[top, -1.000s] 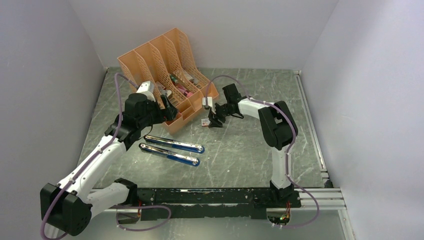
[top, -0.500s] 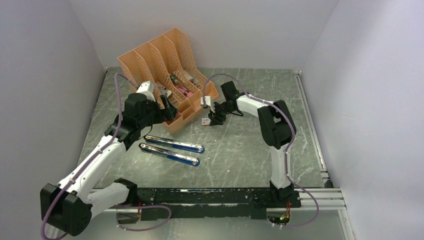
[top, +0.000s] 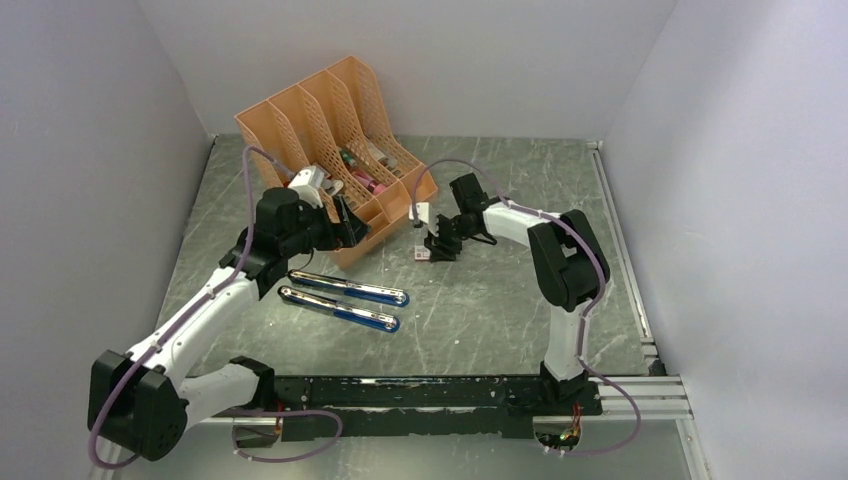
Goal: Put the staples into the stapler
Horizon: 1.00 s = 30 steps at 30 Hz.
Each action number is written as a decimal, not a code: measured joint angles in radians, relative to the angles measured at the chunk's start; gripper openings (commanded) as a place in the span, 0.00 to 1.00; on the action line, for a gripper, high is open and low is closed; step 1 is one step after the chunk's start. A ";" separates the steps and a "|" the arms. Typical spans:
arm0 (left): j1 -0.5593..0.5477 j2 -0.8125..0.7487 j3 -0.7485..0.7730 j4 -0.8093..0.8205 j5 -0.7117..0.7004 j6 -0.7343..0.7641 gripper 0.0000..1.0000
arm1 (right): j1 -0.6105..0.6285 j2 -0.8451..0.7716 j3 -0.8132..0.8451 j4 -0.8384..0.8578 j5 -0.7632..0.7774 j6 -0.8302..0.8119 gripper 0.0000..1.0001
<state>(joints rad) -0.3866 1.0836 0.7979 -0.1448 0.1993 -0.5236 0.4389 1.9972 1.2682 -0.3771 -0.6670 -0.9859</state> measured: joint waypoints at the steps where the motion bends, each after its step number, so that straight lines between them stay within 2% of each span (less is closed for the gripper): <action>1: 0.000 0.008 -0.013 0.023 0.027 -0.005 0.83 | 0.000 -0.016 -0.021 0.003 0.008 0.006 0.41; 4: 0.000 0.049 -0.036 0.073 0.098 -0.020 0.77 | 0.000 -0.062 -0.081 0.017 0.028 0.021 0.41; 8: -0.007 0.136 -0.038 0.129 0.165 -0.042 0.78 | 0.000 -0.143 -0.183 0.034 0.056 0.045 0.41; 12: -0.039 0.230 -0.038 0.172 0.174 -0.078 0.77 | 0.000 -0.226 -0.289 0.061 0.074 0.066 0.41; 16: -0.066 0.320 -0.038 0.214 0.186 -0.132 0.68 | 0.000 -0.295 -0.376 0.091 0.087 0.084 0.41; 25: -0.132 0.532 0.025 0.294 0.216 -0.226 0.58 | 0.000 -0.362 -0.464 0.153 0.092 0.115 0.41; 30: -0.148 0.605 0.045 0.366 0.244 -0.280 0.56 | 0.000 -0.369 -0.476 0.174 0.091 0.129 0.41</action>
<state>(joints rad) -0.5350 1.6882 0.8433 0.2214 0.4435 -0.8040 0.4385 1.6287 0.7918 -0.2028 -0.5758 -0.8574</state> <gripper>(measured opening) 0.566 0.454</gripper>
